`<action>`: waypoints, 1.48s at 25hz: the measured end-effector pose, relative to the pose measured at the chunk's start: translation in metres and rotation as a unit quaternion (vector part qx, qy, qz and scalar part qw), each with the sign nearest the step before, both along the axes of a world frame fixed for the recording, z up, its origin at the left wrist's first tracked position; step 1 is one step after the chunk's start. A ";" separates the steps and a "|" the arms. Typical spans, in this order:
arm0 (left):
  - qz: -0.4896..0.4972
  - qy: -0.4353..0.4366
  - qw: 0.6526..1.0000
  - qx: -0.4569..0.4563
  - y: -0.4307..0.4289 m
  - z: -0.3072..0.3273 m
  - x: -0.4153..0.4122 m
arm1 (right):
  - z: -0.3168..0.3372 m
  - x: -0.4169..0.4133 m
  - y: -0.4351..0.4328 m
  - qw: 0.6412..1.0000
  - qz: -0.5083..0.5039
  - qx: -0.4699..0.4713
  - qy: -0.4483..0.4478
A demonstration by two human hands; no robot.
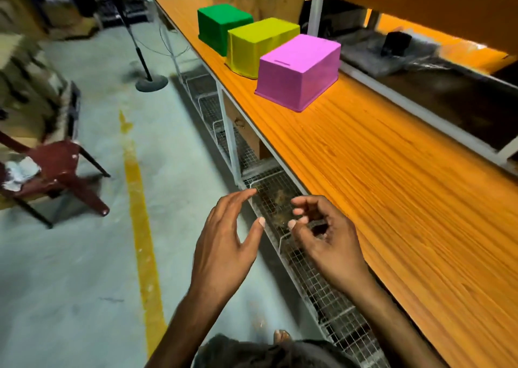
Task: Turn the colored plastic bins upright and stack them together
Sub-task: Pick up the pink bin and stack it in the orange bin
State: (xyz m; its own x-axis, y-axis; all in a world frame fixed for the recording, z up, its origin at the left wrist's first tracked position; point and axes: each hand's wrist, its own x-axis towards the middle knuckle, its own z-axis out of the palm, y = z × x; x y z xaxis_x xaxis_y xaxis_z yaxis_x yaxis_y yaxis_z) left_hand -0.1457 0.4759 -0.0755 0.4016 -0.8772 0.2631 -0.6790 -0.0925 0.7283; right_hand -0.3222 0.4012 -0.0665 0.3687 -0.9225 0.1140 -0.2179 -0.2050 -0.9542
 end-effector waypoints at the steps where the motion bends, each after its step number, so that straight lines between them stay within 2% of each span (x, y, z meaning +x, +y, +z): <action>1: 0.005 0.001 1.000 0.002 -0.018 0.002 0.014 | 0.003 0.015 -0.019 1.000 0.001 0.001 0.001; 7: -0.014 0.018 1.000 0.006 -0.122 -0.001 0.109 | 0.006 0.108 -0.116 1.000 -0.019 0.011 -0.011; 14: -0.118 0.016 0.993 0.004 -0.249 0.003 0.238 | -0.006 0.225 -0.208 0.991 -0.132 0.016 -0.032; 18: -0.183 0.032 0.983 0.005 -0.318 0.010 0.279 | -0.003 0.257 -0.253 0.979 -0.203 0.002 -0.021; 26: -0.247 0.078 0.966 0.023 -0.444 -0.015 0.289 | -0.022 0.259 -0.350 0.953 -0.300 -0.042 0.019; 29: -0.248 0.117 0.960 0.058 -0.493 -0.031 0.289 | -0.048 0.251 -0.393 0.932 -0.359 -0.029 0.029; 37: -0.223 0.140 0.962 0.076 -0.575 -0.056 0.282 | -0.081 0.240 -0.459 0.902 -0.426 -0.015 0.064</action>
State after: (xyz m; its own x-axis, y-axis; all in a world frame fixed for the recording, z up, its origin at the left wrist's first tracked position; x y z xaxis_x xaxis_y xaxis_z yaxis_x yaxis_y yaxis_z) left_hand 0.1368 -0.0992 -0.1314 0.0123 -0.9984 0.0546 -0.4544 0.0430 0.8897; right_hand -0.0821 -0.0583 -0.1474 -0.4614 -0.8743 0.1507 -0.4161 0.0633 -0.9071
